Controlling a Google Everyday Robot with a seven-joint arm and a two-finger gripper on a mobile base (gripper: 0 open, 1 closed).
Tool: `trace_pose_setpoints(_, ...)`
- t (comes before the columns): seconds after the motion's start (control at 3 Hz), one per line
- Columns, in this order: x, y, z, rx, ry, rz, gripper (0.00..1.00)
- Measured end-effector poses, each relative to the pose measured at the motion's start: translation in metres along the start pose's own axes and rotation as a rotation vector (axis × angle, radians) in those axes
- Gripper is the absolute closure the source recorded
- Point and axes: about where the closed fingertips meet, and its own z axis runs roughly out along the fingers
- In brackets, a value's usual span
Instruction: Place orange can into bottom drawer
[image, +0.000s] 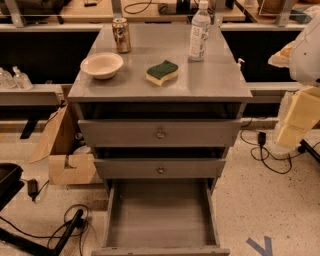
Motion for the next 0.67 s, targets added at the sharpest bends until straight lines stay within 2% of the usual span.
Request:
trace_pose_setpoints(0.33, 0.000, 0.000, 0.000, 0.000, 0.000, 0.000, 0.00)
trace_pose_setpoints(0.67, -0.012, -0.020, 0.007, 0.041, -0.063, 0.001, 0.00)
